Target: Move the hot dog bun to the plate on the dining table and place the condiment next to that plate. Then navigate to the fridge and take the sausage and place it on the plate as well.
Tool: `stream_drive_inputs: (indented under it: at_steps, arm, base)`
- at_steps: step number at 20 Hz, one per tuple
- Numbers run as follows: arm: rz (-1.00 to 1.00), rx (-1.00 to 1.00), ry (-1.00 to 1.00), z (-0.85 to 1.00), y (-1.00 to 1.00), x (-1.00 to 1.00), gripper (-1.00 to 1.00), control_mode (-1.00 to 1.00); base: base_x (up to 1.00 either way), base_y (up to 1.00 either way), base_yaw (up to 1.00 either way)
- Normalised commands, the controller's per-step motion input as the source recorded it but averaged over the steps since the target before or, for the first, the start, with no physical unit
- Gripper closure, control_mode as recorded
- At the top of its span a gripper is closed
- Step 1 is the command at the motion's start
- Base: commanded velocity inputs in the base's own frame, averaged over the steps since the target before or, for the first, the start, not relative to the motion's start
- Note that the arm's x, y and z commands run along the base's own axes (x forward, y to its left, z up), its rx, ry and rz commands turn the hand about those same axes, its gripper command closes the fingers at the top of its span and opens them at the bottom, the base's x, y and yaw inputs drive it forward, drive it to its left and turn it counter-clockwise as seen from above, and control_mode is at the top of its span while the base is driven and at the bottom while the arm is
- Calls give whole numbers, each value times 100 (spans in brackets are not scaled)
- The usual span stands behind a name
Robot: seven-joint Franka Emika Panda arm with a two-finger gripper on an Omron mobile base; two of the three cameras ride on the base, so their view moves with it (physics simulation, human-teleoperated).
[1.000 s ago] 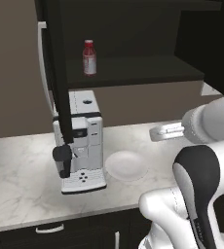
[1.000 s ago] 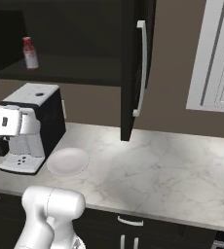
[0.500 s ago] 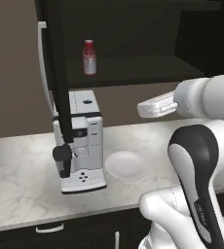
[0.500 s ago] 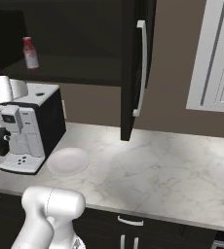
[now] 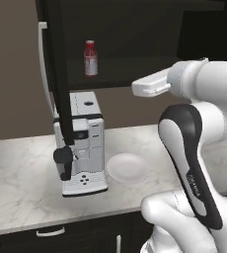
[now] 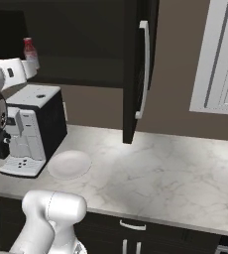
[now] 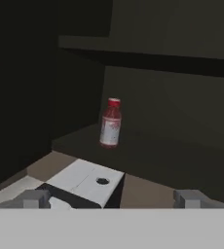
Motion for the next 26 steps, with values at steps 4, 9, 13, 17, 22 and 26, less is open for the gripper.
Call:
stream_drive_inputs:
  at_steps: [4,9,13,17,22,26]
  arm:
    - [0,0,-9,0,16,31,-100,-100]
    - [0,1,-9,0,3,8,-100,-100]
    - [2,2,-8,0,0,0,-100,-100]
    - [2,1,-2,0,0,8,-100,-100]
    - [0,2,0,4,13,41,-100,-100]
    - [0,2,0,1,22,50,-100,-100]
  base:
    - [0,0,0]
    - [0,0,0]
    - [0,0,0]
    - [0,0,0]
    - [0,0,0]
    - [0,0,0]
